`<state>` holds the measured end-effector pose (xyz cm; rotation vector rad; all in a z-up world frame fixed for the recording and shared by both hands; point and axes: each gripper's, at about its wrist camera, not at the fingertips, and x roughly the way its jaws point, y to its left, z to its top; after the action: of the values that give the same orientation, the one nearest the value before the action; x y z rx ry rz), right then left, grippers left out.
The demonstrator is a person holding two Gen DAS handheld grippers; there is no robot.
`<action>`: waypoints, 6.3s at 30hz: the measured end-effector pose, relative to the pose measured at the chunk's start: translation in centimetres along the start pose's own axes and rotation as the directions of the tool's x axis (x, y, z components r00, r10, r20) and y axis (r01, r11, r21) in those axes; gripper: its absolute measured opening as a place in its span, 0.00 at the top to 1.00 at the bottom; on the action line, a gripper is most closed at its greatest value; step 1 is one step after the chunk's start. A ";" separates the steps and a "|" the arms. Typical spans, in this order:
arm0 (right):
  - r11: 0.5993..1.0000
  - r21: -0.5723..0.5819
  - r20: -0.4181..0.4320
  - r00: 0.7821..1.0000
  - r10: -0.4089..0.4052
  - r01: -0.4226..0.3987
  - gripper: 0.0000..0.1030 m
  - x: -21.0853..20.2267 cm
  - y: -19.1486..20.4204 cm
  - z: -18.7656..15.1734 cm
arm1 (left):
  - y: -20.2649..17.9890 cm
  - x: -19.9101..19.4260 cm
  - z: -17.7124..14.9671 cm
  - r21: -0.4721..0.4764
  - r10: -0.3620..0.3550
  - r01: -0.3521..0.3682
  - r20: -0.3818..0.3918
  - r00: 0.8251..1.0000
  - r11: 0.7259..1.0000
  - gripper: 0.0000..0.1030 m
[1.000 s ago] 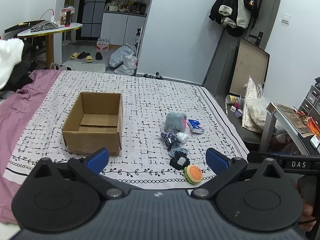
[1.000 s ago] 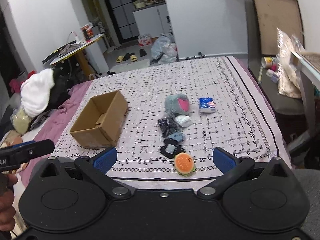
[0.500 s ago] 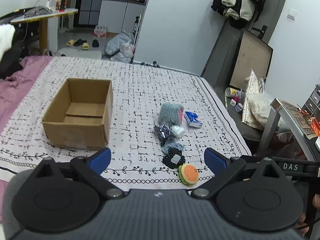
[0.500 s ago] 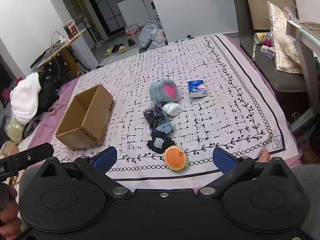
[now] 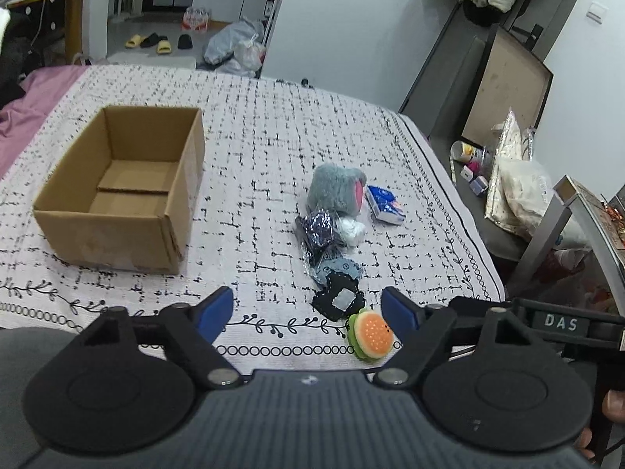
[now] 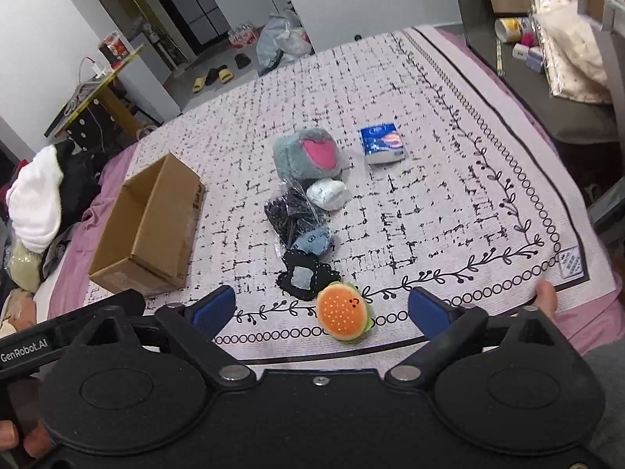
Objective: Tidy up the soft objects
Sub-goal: 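Lower the right gripper onto the hamburger plush while the left gripper grasps the black patch, then carry the hamburger plush and black patch over the cardboard box with both grippers, then open both grippers to drop the patch and hamburger plush into the box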
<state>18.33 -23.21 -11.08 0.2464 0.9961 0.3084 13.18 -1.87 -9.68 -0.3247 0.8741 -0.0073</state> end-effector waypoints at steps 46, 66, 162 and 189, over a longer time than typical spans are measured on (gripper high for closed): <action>0.997 0.052 -0.348 0.937 -0.037 0.059 0.49 15.7 -1.9 0.6 | -2.2 20.6 1.5 -0.073 -0.088 0.064 -0.407 0.909 0.995 0.47; 0.999 0.027 -0.201 0.978 0.050 -0.046 0.57 12.4 -0.8 0.9 | -1.4 14.2 3.8 -0.065 -0.035 0.018 -0.276 0.960 0.998 0.69; 0.966 -0.144 -0.106 0.974 0.200 -0.214 0.56 14.5 23.4 6.7 | 21.9 2.5 10.5 -0.361 0.154 -0.176 -0.090 0.984 0.916 0.36; 0.935 -0.329 -0.171 0.982 0.084 -0.137 0.19 17.0 27.6 6.4 | 23.2 -3.4 10.1 -0.405 0.277 -0.270 -0.043 0.960 0.873 0.11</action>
<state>28.48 8.25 -11.57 -0.0372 1.0652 0.6033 15.70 23.49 -7.64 -0.5885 0.8966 0.4489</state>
